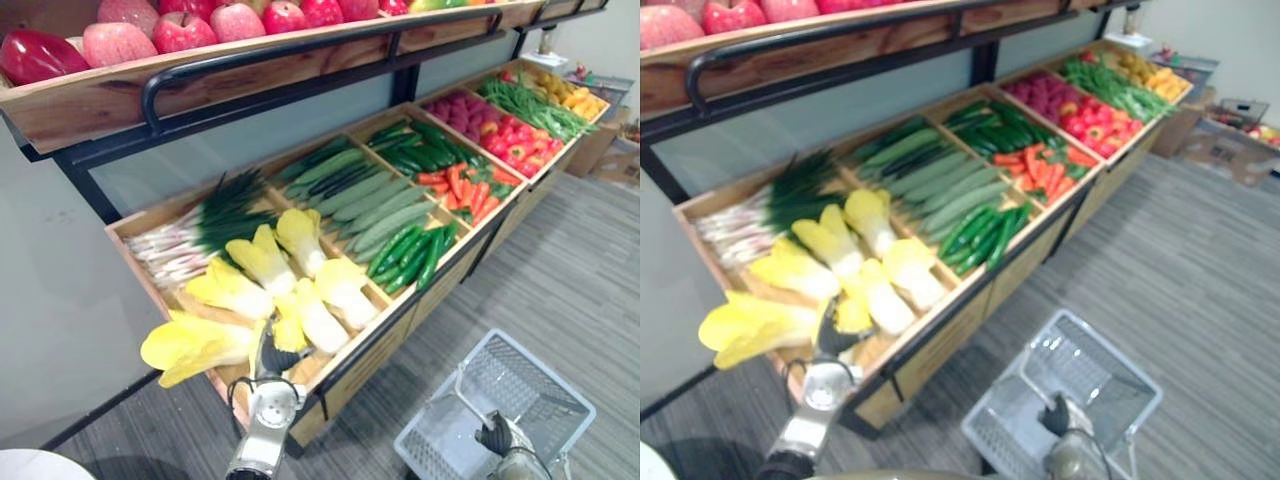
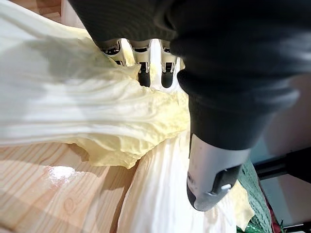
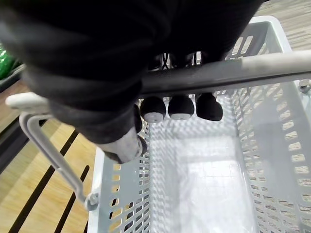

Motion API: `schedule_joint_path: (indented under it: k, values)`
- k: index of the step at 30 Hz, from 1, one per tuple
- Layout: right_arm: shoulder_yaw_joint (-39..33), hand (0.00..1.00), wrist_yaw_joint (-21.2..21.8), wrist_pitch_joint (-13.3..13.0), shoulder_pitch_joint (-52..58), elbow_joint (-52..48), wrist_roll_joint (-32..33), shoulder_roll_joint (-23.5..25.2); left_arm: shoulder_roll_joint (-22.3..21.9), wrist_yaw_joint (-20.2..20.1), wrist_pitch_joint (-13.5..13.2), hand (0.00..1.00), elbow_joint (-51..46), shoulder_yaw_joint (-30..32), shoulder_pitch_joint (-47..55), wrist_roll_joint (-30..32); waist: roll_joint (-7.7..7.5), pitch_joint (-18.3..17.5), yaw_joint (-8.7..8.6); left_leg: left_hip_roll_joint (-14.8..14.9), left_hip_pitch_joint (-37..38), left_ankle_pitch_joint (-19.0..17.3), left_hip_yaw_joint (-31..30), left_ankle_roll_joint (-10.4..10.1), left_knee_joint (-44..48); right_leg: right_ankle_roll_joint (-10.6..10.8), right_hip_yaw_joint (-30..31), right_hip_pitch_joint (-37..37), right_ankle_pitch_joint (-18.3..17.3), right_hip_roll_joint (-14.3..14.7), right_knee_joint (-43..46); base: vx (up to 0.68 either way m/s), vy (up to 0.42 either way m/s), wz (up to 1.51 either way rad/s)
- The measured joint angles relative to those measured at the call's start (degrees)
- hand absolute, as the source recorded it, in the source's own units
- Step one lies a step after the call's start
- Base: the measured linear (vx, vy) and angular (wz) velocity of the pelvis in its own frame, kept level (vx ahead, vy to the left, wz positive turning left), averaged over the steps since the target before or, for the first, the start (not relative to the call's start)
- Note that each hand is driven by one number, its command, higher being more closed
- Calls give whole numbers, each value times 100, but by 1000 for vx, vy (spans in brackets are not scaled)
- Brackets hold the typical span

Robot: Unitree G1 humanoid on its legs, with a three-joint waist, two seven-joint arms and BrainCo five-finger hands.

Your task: Pick vegetable in the basket

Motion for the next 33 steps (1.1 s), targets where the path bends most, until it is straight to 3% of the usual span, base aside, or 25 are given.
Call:
schedule_joint_path:
  k: [6, 7, 17, 18, 29, 30, 33]
  values:
    - [-17, 100, -36, -67, 41, 62, -1, -1, -21, 208, -48, 0, 804, 296, -355, 435, 5, -3, -9, 36, 92, -17, 32, -23, -1, -16, 21, 77, -10, 37, 0, 0, -1, -3]
    - [-17, 100, -83, -92, 32, 138, 0, -1, -20, 257, -74, 100, 947, 318, -407, 473, -1, -1, -4, 55, 117, -21, 37, -29, -1, -25, 21, 90, -17, 56, 0, 0, -17, -3]
    - [15, 100, -216, -225, -30, 443, 9, -80, -24, 564, -79, 100, 1680, 543, -711, 659, 62, -22, -8, 129, 209, -64, 162, -87, -1, -64, 125, 97, -45, 135, 0, 4, -12, -6]
    - [55, 100, -216, -225, -28, 451, 12, -94, -24, 597, -79, 0, 1721, 551, -737, 659, 61, -21, -8, 138, 211, -67, 166, -90, -1, -67, 128, 97, -48, 144, 0, 0, 0, 0]
    - [343, 100, -212, -292, -32, 461, 15, -226, -23, 672, -78, 0, 1856, 596, -781, 641, 60, -21, -9, 194, 255, -96, 213, -132, -2, -93, 161, 112, -66, 203, 0, 4, -7, -2]
    - [344, 100, -212, -291, -32, 466, 15, -228, -23, 673, -78, 100, 1857, 596, -781, 640, 60, -21, -9, 195, 255, -96, 213, -133, -1, -93, 161, 112, -66, 203, 0, 0, 0, 0]
    - [357, 100, -212, -292, -37, 497, 21, -240, -23, 673, -78, 100, 1858, 596, -781, 641, 60, -20, -9, 195, 256, -96, 213, -133, -1, -93, 161, 112, -66, 203, 0, 0, 0, 0]
